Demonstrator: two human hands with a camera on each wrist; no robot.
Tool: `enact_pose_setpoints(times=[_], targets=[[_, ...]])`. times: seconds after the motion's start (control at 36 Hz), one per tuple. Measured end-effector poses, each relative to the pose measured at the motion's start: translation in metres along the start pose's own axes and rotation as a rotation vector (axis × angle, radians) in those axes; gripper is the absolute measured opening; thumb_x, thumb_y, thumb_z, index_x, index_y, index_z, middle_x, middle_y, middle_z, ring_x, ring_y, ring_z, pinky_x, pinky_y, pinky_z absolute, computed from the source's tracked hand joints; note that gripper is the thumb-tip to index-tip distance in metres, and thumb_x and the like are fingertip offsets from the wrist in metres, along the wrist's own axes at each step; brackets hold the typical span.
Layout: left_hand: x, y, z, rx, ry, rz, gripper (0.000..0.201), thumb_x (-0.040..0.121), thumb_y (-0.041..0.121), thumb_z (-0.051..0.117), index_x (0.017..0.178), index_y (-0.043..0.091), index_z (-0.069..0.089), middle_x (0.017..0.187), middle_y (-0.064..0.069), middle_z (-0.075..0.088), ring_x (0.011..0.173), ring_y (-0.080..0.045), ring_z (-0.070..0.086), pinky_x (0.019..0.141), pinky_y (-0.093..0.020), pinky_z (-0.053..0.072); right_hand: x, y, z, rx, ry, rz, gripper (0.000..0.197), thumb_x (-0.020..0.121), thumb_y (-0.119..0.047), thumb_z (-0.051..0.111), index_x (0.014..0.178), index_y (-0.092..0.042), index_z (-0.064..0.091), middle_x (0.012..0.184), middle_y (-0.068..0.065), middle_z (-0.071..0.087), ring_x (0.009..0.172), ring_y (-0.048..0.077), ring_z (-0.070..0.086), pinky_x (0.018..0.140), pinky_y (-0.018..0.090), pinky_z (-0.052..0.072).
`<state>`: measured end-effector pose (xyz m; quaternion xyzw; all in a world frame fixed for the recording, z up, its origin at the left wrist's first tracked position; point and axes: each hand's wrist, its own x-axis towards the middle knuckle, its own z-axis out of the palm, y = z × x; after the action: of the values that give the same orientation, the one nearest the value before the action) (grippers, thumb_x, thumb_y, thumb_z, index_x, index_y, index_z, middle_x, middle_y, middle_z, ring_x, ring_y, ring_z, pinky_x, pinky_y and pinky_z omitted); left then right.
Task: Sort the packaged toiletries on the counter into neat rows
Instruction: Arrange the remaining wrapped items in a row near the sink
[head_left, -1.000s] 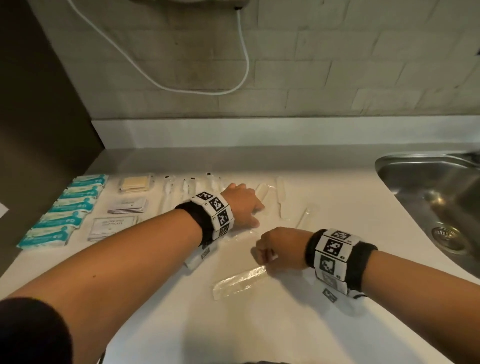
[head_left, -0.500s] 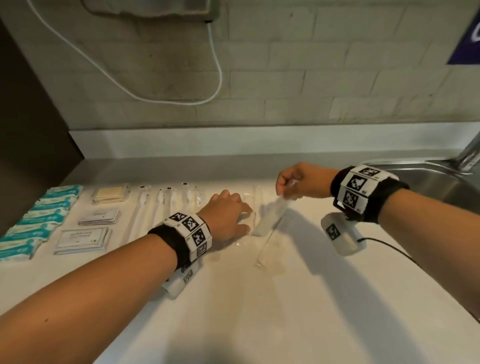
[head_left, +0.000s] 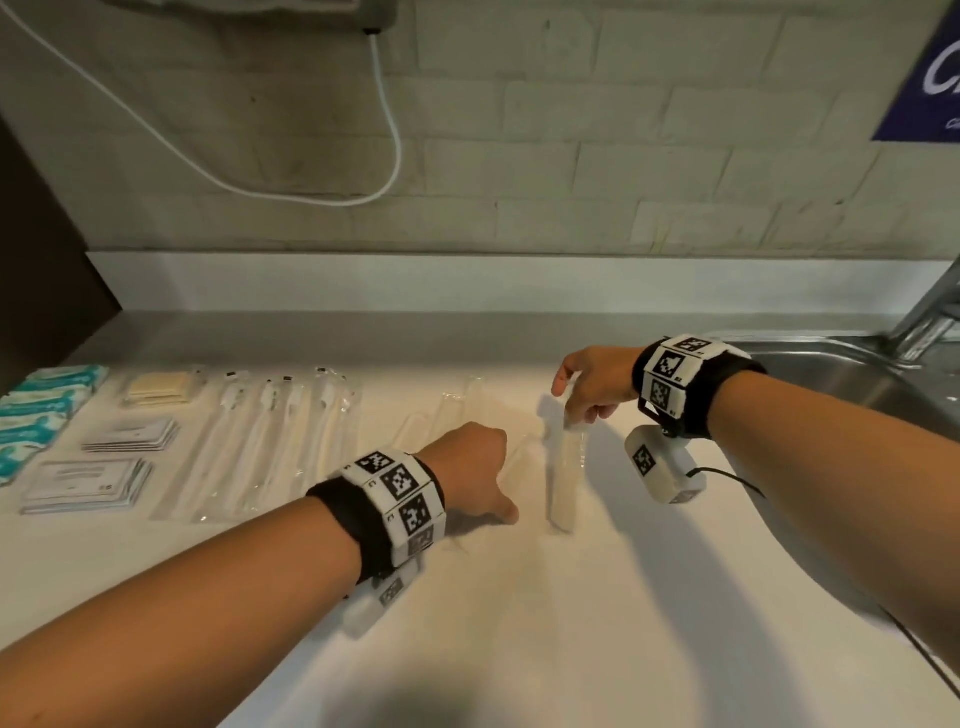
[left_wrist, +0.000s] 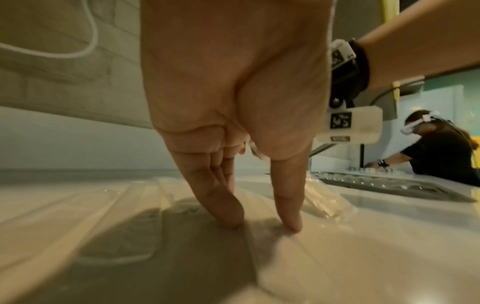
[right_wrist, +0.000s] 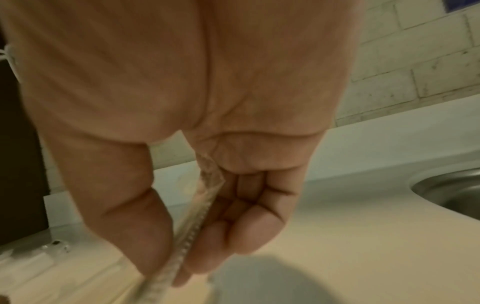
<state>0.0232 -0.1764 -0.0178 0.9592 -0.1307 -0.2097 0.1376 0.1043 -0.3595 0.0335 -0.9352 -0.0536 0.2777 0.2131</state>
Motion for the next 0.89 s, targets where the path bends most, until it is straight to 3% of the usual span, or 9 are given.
enact_pose_setpoints(times=[0.08,0.17,0.22,0.36,0.53,0.64,0.72,0.81,0.89], targets=[[0.004,0.005,-0.003,-0.087,-0.024,-0.099,0.061,0.07,0.037,0.085,0.115,0.012,0.053,0.107,-0.004,0.06,0.096,-0.022,0.061,0.083,-0.032,0.053,0.008,0.004,0.007,0.003,0.002,-0.001,0.033,0.075,-0.007,0.074,0.102,-0.019,0.06,0.099,0.015,0.071,0.075,0.019,0.063,0.073,0.027,0.056],[0.01,0.007,-0.005,-0.124,-0.051,-0.155,0.066,0.068,0.034,0.087,0.118,0.011,0.05,0.113,-0.005,0.058,0.1,-0.023,0.059,0.086,-0.033,0.053,0.013,0.006,0.014,-0.014,0.065,-0.035,0.042,0.076,-0.004,0.073,0.115,-0.015,0.059,0.122,0.013,0.062,0.094,0.026,0.065,0.087,0.036,0.057],[0.016,0.008,-0.007,-0.159,-0.03,-0.166,0.066,0.068,0.032,0.086,0.118,0.012,0.047,0.109,-0.003,0.057,0.098,-0.022,0.059,0.082,-0.033,0.053,0.014,0.007,0.018,-0.053,0.136,-0.046,0.052,0.075,-0.007,0.076,0.123,-0.014,0.056,0.126,0.007,0.058,0.108,0.027,0.062,0.093,0.039,0.053],[0.035,0.011,-0.008,-0.277,0.119,-0.175,0.057,0.069,0.022,0.083,0.11,0.012,0.046,0.094,-0.001,0.057,0.09,-0.022,0.061,0.065,-0.031,0.048,0.019,0.012,0.031,-0.135,0.227,-0.066,0.058,0.076,-0.013,0.077,0.129,-0.016,0.053,0.134,0.005,0.054,0.119,0.025,0.054,0.099,0.036,0.046],[0.043,0.007,-0.01,-0.358,0.216,-0.122,0.044,0.073,0.025,0.082,0.104,0.017,0.053,0.105,-0.003,0.061,0.093,-0.021,0.061,0.078,-0.034,0.053,0.015,0.014,0.044,-0.217,0.284,-0.089,0.057,0.083,-0.029,0.07,0.135,-0.024,0.048,0.146,0.004,0.039,0.129,0.027,0.045,0.104,0.04,0.042],[0.027,-0.018,-0.019,-0.329,0.297,-0.094,0.016,0.081,0.023,0.074,0.089,0.024,0.06,0.089,0.001,0.064,0.076,-0.017,0.059,0.07,-0.031,0.049,0.006,0.007,0.051,-0.288,0.282,-0.142,0.045,0.09,-0.036,0.059,0.133,-0.026,0.049,0.138,0.003,0.047,0.12,0.025,0.05,0.099,0.04,0.045],[0.008,-0.044,-0.031,-0.176,0.351,-0.115,0.007,0.087,0.022,0.066,0.089,0.028,0.064,0.089,0.008,0.062,0.08,-0.013,0.058,0.07,-0.029,0.048,0.001,-0.007,0.056,-0.316,0.245,-0.185,0.039,0.091,-0.037,0.057,0.128,-0.025,0.053,0.128,0.001,0.057,0.111,0.021,0.057,0.095,0.037,0.049],[-0.008,-0.066,-0.035,-0.001,0.244,-0.082,0.015,0.088,0.027,0.065,0.101,0.033,0.069,0.1,0.012,0.062,0.098,-0.013,0.057,0.082,-0.031,0.048,0.001,-0.028,0.063,-0.312,0.21,-0.204,0.042,0.092,-0.041,0.055,0.128,-0.02,0.056,0.124,0.001,0.062,0.11,0.021,0.059,0.095,0.037,0.05],[-0.016,-0.077,-0.029,0.166,0.103,0.013,0.038,0.082,0.044,0.069,0.119,0.04,0.064,0.116,0.014,0.056,0.107,-0.014,0.044,0.086,-0.033,0.042,0.004,-0.051,0.07,-0.292,0.208,-0.184,0.044,0.091,-0.043,0.057,0.121,-0.012,0.061,0.116,0.006,0.066,0.104,0.024,0.063,0.09,0.036,0.052]])
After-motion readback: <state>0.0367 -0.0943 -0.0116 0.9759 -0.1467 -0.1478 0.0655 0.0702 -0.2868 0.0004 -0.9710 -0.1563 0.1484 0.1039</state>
